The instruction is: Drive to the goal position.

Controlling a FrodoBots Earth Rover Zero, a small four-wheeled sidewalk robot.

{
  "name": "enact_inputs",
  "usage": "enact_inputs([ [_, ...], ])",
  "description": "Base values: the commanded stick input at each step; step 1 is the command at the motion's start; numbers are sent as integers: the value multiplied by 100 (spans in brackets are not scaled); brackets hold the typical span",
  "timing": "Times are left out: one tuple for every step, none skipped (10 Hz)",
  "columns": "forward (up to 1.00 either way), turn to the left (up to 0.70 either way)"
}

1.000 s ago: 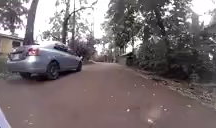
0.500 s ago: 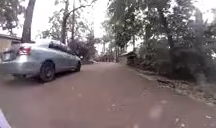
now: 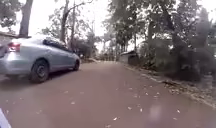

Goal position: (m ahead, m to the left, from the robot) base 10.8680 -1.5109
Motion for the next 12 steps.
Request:
enact_inputs([
  [70, 0],
  [70, 0],
  [70, 0],
  [70, 0],
  [70, 0],
  [70, 0],
  [70, 0],
  [70, 0],
  [70, 0],
  [70, 0],
  [70, 0],
  [70, 0],
])
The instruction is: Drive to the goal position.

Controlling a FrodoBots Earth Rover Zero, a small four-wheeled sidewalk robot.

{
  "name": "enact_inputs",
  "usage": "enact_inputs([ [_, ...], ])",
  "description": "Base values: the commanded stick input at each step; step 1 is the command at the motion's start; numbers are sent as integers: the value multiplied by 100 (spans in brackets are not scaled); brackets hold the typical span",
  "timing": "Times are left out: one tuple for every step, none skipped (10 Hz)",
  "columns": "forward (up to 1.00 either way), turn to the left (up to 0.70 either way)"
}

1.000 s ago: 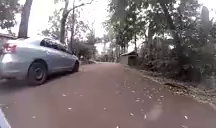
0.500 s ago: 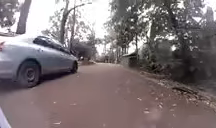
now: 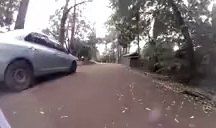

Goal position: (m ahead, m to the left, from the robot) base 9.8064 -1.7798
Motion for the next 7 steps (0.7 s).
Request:
enact_inputs([
  [70, 0],
  [70, 0],
  [70, 0],
  [70, 0],
  [70, 0],
  [70, 0],
  [70, 0],
])
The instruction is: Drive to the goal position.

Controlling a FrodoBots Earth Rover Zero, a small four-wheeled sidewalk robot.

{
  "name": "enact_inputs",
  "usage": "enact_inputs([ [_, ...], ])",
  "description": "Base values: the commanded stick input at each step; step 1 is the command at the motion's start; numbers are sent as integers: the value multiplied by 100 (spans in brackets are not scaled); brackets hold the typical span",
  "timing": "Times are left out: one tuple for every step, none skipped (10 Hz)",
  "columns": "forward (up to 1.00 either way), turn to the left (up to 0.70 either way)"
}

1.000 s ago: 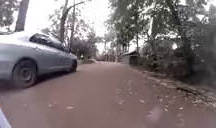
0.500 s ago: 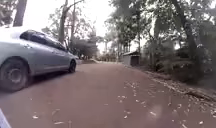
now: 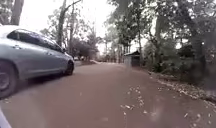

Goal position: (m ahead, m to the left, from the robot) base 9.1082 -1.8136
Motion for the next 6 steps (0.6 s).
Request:
enact_inputs([
  [70, 0],
  [70, 0],
  [70, 0],
  [70, 0],
  [70, 0],
  [70, 0],
])
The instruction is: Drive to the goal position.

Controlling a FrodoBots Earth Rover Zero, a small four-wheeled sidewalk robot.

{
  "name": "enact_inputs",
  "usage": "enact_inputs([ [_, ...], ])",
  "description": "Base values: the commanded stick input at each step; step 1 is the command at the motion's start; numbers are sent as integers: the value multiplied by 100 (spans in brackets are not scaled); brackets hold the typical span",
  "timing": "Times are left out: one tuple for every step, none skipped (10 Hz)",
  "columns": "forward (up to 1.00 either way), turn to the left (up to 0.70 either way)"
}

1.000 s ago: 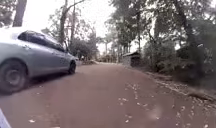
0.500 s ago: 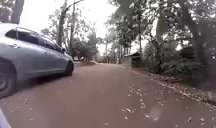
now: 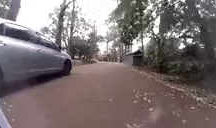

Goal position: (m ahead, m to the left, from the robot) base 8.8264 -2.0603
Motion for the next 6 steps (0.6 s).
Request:
enact_inputs([
  [70, 0],
  [70, 0],
  [70, 0],
  [70, 0],
  [70, 0],
  [70, 0],
])
